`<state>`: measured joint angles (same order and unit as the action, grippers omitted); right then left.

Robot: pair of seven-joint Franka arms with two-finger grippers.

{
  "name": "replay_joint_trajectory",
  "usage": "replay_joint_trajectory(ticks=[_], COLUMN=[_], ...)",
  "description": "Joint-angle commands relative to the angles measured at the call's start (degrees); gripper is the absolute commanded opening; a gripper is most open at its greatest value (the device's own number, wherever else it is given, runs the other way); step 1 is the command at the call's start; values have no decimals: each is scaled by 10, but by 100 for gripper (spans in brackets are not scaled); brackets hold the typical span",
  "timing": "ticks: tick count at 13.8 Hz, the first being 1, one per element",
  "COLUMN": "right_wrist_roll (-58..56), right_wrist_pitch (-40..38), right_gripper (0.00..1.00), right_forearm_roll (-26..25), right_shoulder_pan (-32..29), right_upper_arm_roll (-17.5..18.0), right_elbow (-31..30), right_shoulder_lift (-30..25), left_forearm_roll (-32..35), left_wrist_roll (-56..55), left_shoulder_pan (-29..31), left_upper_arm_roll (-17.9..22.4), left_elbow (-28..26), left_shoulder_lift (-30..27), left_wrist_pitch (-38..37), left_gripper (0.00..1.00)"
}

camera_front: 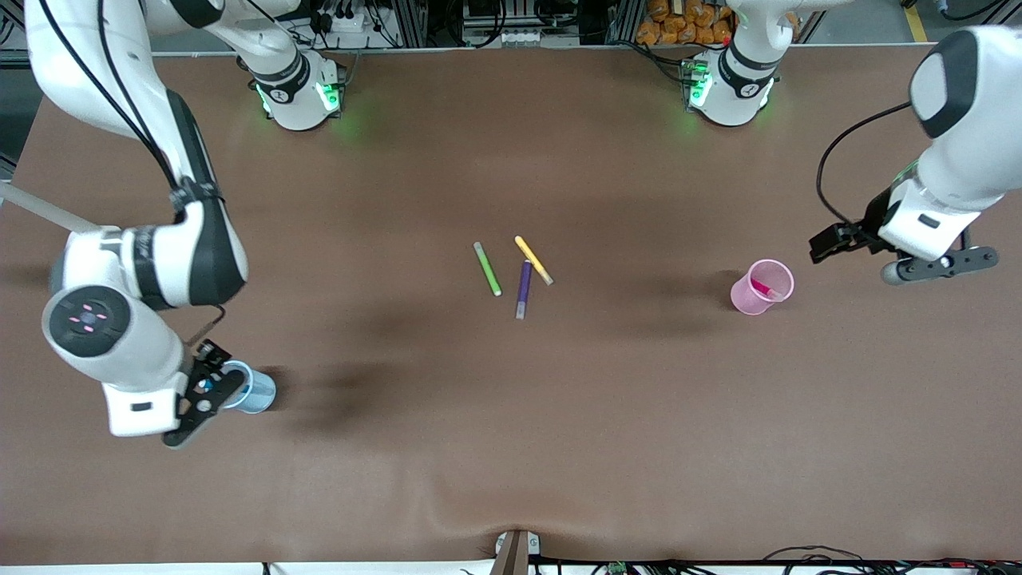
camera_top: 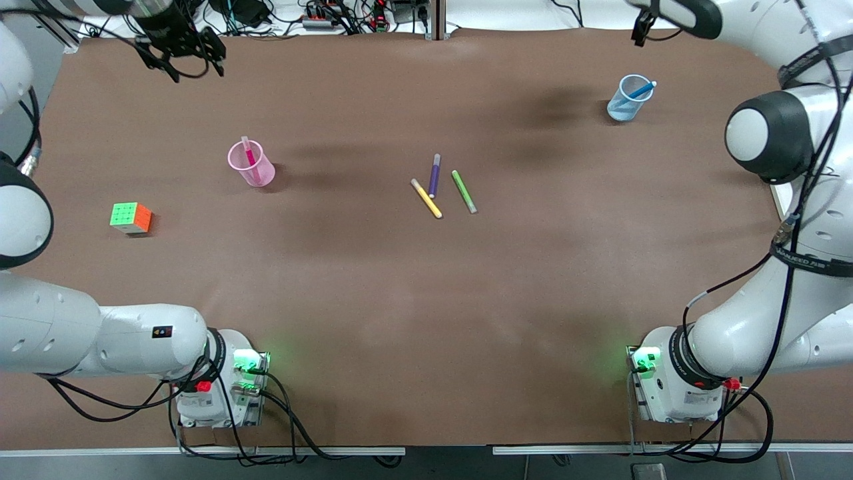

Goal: Place pink and blue markers in matching cups
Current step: 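Open the left gripper to drop the pink marker into the pink cup, then open the right gripper to drop the blue marker while the left gripper withdraws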

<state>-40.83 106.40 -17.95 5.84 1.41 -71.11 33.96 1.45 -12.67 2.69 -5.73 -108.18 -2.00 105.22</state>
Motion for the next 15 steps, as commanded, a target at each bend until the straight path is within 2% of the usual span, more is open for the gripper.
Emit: replay_joint_trajectory(ticks=[1, 3, 4, 7, 9, 13, 15], right_wrist_roll=[89, 206, 252, 347, 381, 409, 412], right_wrist_pitch=[-57, -104, -123, -159, -188, -214, -211], right_gripper=[100, 100, 100, 100, 100, 100, 100], right_forearm_roll=[17, 23, 28, 59, 101, 114, 161], right_shoulder_pan=[-6, -5, -6, -25, -44, -57, -67], right_upper_arm_roll=[14, 18, 34, 57, 55, 49, 34], right_elbow=[5, 2, 0, -2, -3, -12, -42], right_shoulder_lift=[-34, -76, -91, -126, -150, -187, -218], left_forearm_roll=[8, 9, 9, 8, 7, 8, 8], left_wrist_roll=[4, 10, 21, 27, 20, 32, 45], left_shoulder_pan=[7, 7, 7, 7, 8, 33, 33], left_upper_arm_roll=[-2, -2, -2, -2, -1, -2, -3], left_elbow=[66, 91, 102, 142, 150, 150, 150], left_shoulder_lift=[5, 4, 3, 0, 0, -15, -21], left_wrist_pitch=[-58, -95, -100, -146, -192, -197, -197], left_gripper=[100, 100, 100, 100, 100, 100, 100])
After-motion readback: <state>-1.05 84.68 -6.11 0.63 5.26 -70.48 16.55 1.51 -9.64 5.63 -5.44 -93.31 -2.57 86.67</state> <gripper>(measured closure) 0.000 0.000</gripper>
